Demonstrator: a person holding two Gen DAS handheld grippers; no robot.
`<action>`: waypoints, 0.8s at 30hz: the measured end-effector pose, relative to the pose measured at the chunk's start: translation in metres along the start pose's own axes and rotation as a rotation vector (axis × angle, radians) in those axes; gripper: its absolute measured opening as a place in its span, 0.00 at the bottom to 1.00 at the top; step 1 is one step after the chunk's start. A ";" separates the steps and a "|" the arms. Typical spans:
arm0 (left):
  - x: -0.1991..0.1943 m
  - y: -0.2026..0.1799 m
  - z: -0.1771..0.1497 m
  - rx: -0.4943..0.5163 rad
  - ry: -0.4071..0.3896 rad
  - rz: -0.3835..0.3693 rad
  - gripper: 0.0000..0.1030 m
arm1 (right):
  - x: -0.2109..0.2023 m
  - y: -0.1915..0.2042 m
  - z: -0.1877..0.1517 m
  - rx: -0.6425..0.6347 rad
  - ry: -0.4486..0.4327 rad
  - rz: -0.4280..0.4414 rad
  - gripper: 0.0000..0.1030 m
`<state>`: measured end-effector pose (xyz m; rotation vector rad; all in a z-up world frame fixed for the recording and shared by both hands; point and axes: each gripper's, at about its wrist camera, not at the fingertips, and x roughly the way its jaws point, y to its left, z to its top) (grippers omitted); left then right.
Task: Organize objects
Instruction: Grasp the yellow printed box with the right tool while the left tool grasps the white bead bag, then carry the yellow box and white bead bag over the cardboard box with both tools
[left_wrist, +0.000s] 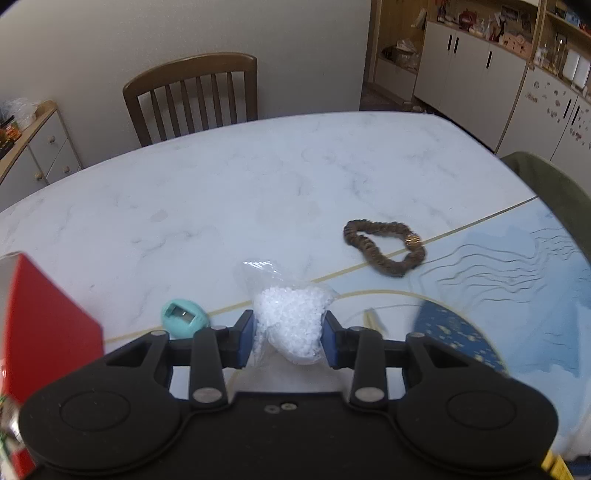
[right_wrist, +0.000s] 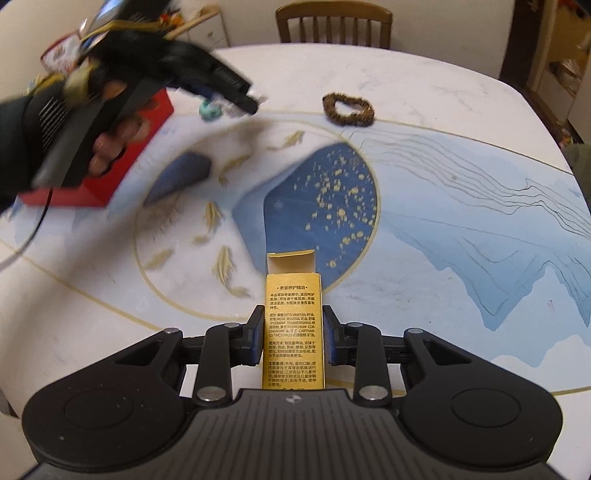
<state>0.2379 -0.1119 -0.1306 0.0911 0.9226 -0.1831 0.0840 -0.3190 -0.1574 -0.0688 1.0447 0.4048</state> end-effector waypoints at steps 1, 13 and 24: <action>-0.008 0.000 -0.001 -0.006 -0.004 -0.007 0.35 | -0.004 0.000 0.003 0.013 -0.010 0.003 0.29; -0.105 0.024 -0.016 -0.079 -0.054 -0.038 0.35 | -0.054 0.037 0.036 -0.011 -0.104 0.047 0.29; -0.166 0.075 -0.044 -0.147 -0.075 0.004 0.35 | -0.077 0.107 0.072 -0.121 -0.150 0.085 0.29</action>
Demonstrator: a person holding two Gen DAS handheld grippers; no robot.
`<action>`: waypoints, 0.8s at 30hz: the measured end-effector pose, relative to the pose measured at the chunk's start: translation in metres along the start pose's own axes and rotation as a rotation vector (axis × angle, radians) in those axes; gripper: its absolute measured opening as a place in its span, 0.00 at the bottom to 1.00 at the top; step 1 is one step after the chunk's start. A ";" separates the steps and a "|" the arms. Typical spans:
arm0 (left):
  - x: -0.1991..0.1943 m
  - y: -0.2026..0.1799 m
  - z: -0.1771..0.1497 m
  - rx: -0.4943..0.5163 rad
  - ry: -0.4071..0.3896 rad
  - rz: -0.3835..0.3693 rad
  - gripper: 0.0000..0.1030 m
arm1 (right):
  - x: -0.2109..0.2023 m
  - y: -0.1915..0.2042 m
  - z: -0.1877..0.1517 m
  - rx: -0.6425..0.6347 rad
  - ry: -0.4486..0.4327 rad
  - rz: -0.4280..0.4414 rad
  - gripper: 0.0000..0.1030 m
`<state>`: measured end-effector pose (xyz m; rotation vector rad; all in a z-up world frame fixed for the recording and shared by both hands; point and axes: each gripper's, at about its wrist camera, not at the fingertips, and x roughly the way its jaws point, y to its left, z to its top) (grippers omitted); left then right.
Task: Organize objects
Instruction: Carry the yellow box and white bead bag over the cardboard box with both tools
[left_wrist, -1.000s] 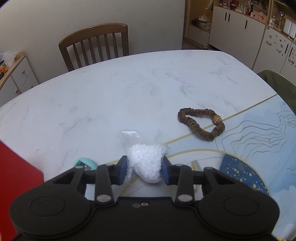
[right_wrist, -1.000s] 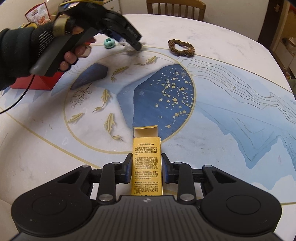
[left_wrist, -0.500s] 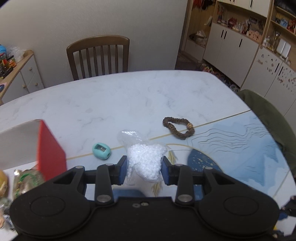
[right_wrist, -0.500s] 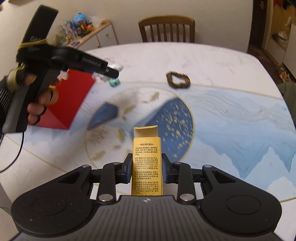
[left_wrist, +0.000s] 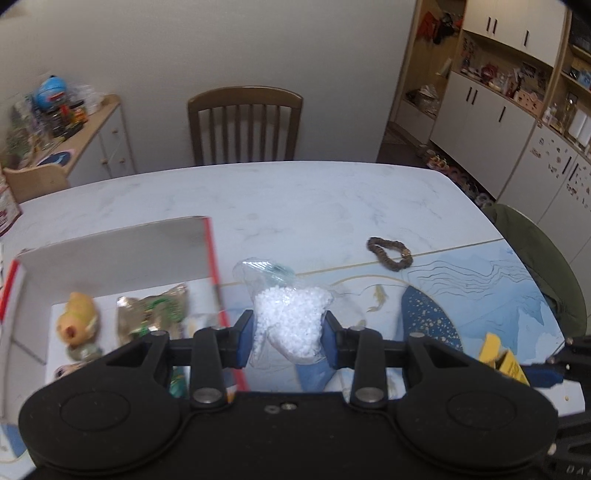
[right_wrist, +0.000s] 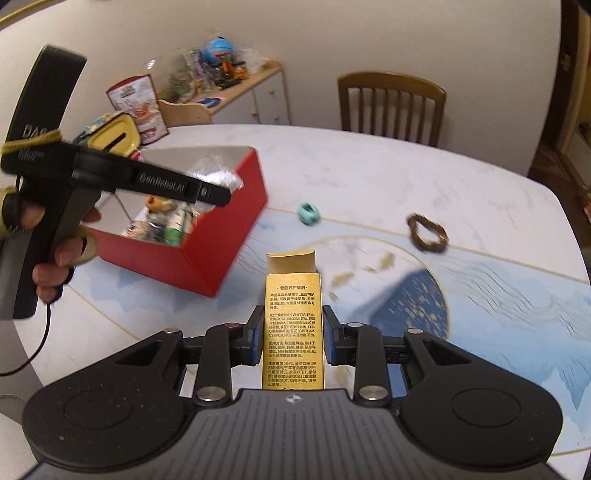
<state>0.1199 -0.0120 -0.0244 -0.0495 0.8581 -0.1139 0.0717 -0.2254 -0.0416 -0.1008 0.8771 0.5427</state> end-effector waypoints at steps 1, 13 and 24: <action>-0.005 0.006 -0.002 -0.008 -0.003 0.001 0.35 | 0.000 0.006 0.004 -0.006 -0.006 0.004 0.29; -0.039 0.088 -0.019 -0.078 -0.013 0.038 0.35 | 0.017 0.081 0.047 -0.085 -0.051 0.036 0.29; -0.044 0.153 -0.028 -0.127 0.004 0.080 0.35 | 0.055 0.130 0.077 -0.086 -0.047 0.048 0.29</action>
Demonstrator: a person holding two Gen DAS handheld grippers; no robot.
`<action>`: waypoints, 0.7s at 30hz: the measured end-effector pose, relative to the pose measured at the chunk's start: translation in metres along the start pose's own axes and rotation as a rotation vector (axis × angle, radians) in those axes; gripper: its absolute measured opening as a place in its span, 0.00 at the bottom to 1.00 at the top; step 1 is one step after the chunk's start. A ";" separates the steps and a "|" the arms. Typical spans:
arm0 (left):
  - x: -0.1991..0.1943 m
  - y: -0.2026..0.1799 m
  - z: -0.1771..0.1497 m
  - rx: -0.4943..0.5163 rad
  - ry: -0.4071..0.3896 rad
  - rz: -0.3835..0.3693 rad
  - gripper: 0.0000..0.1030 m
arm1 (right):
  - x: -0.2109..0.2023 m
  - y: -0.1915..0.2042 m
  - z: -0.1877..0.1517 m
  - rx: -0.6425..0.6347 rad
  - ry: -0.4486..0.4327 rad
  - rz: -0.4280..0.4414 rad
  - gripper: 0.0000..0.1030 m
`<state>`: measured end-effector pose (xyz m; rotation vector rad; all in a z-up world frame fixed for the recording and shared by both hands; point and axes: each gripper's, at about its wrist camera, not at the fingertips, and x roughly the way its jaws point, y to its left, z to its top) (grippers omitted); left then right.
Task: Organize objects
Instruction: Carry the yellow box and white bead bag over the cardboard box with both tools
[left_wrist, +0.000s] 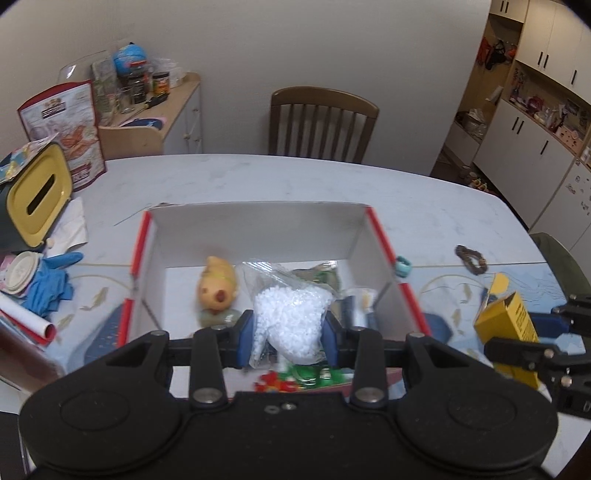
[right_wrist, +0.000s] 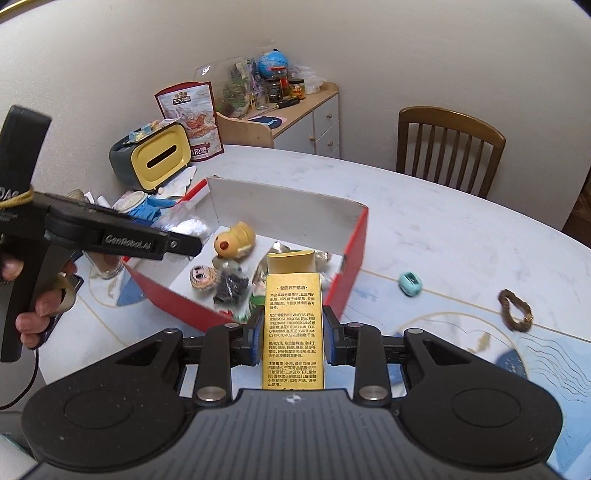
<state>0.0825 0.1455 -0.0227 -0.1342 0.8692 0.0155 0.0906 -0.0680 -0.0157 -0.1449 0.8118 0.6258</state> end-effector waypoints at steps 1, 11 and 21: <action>0.001 0.005 0.000 0.000 0.002 0.004 0.35 | 0.005 0.002 0.004 0.002 0.002 -0.001 0.29; 0.033 0.038 0.001 0.025 0.056 0.039 0.35 | 0.072 0.011 0.036 0.017 0.031 -0.033 0.29; 0.081 0.044 0.001 0.084 0.120 0.044 0.35 | 0.142 0.011 0.046 0.015 0.114 -0.078 0.29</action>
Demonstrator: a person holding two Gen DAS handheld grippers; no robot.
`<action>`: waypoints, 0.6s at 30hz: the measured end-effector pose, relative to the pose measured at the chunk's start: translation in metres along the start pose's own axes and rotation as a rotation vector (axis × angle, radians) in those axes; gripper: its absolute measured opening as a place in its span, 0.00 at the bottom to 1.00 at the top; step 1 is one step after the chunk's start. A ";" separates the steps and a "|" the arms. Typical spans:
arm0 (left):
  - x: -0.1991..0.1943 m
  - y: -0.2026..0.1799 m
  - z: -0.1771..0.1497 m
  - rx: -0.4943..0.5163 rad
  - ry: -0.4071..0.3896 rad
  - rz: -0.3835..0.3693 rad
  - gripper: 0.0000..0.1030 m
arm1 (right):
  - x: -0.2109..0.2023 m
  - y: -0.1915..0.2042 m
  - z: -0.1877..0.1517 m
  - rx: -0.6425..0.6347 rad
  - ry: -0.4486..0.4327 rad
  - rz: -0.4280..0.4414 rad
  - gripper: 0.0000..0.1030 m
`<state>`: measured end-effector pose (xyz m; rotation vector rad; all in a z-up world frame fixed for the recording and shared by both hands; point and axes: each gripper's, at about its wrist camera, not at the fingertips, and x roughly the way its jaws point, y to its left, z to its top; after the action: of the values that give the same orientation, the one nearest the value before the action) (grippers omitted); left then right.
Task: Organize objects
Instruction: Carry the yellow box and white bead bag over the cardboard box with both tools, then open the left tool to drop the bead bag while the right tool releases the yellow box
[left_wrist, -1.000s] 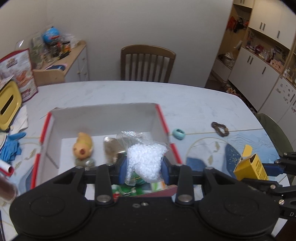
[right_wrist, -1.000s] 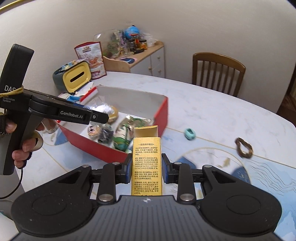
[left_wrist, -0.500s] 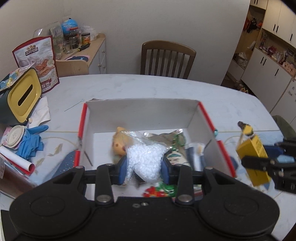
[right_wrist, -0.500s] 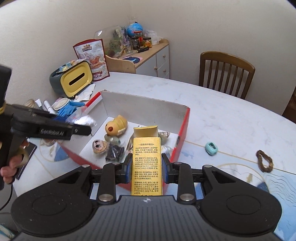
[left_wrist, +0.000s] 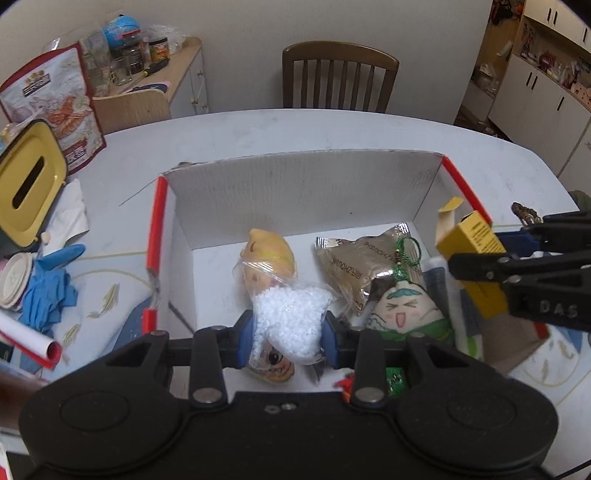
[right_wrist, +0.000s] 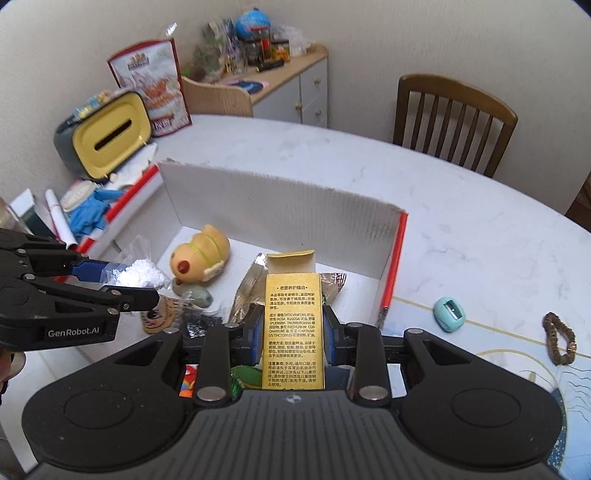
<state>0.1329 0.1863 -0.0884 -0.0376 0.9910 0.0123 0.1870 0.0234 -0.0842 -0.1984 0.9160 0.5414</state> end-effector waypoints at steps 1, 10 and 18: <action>0.004 0.000 0.001 0.006 0.005 -0.005 0.35 | 0.005 0.001 0.000 -0.004 0.007 -0.004 0.29; 0.033 -0.001 0.004 0.045 0.059 -0.031 0.35 | 0.035 0.004 -0.005 -0.022 0.064 -0.019 0.29; 0.047 -0.003 0.007 0.050 0.121 -0.027 0.37 | 0.036 0.006 -0.007 -0.047 0.056 -0.026 0.30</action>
<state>0.1644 0.1836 -0.1235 -0.0056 1.1109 -0.0399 0.1966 0.0388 -0.1163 -0.2693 0.9541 0.5357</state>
